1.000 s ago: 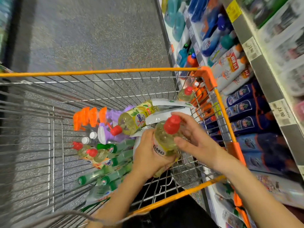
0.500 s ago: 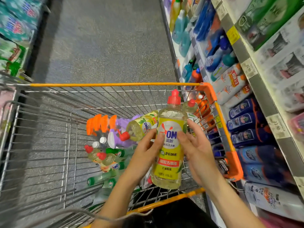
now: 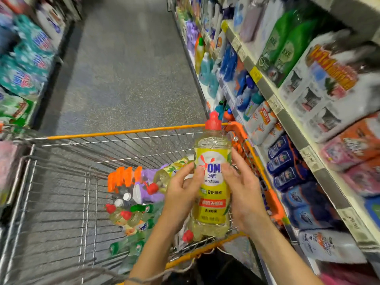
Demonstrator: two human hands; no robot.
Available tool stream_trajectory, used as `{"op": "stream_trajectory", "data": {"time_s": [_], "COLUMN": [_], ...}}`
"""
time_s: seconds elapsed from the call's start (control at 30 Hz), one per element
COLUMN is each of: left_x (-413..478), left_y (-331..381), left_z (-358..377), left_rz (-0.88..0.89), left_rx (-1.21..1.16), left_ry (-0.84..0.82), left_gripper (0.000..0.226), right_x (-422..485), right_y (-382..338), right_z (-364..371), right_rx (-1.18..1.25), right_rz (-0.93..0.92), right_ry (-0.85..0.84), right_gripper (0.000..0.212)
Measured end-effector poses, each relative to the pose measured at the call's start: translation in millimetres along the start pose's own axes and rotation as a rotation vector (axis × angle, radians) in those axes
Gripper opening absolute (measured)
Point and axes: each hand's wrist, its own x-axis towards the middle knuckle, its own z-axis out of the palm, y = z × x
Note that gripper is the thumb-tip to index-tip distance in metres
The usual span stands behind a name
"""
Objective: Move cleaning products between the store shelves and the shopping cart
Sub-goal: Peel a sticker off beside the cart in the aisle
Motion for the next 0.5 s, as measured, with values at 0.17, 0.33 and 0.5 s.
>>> {"op": "stream_trajectory", "data": {"time_s": [0.17,0.33,0.5], "left_x": [-22.8,-61.2,-107.9], "left_y": [17.0,30.0,36.1], "left_z": [0.0,1.3,20.6], "left_rz": [0.060,0.152,0.157], "left_rx": [0.019,0.076,0.080], "left_ry": [-0.103,-0.249,-0.482], "left_gripper": [0.036,0.035,0.032], "right_x": [-34.9,-91.2,-161.9], "right_y": [-11.1,-15.5,-23.9], "right_z": [9.1,14.9,7.2], "right_rx": [0.009,0.033,0.051], "right_rz": [-0.113,-0.242,-0.343], "right_ry": [0.040,0.149,0.307], "right_gripper": [0.061,0.059,0.067]}}
